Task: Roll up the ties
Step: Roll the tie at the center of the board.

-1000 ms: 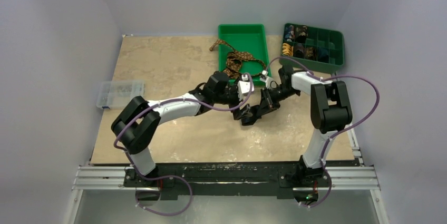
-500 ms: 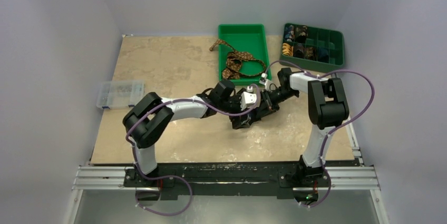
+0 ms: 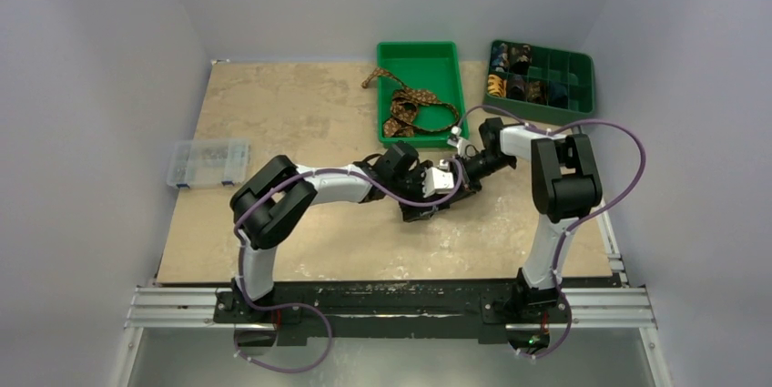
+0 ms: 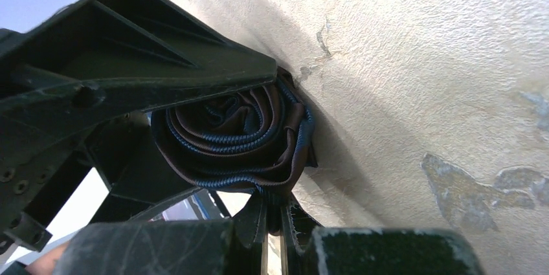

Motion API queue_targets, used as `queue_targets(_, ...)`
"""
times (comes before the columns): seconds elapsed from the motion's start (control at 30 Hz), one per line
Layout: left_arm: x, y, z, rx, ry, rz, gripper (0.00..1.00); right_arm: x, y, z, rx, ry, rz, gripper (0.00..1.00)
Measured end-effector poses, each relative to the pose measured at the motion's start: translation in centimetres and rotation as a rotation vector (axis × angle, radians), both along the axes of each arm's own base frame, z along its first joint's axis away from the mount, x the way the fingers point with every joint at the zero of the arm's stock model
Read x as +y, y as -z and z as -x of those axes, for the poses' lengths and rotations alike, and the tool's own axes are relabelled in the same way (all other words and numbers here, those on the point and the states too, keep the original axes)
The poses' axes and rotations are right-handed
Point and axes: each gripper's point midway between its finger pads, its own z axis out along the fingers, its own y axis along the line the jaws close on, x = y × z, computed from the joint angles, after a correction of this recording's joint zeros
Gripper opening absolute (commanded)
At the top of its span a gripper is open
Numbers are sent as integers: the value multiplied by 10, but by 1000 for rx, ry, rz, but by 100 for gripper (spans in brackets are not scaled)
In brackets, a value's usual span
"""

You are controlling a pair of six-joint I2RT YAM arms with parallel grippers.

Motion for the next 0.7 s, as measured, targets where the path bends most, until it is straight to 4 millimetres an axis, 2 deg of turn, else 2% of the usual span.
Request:
queue_targets(0.2,4,7,1,-19,25,-30,43,3,1,6,43,0,-24,0)
queue_targets(0.27,4,7,1,-28,35,-31,30,3,1,8,62,1,-31,24)
queue_targets(0.33,3,7,2,-31,44,-26,21,5,0,9,71,1,-42,39)
queue_targets(0.47,2,6,1,-46,52,-4,14,5,1,8,79,13,-41,54)
queue_targets(0.6,2,5,-2,-54,45,5,13,7,2,6,79,30,-54,59)
queue_targets(0.7,3,5,-4,-55,41,10,13,10,-1,5,80,37,-82,67)
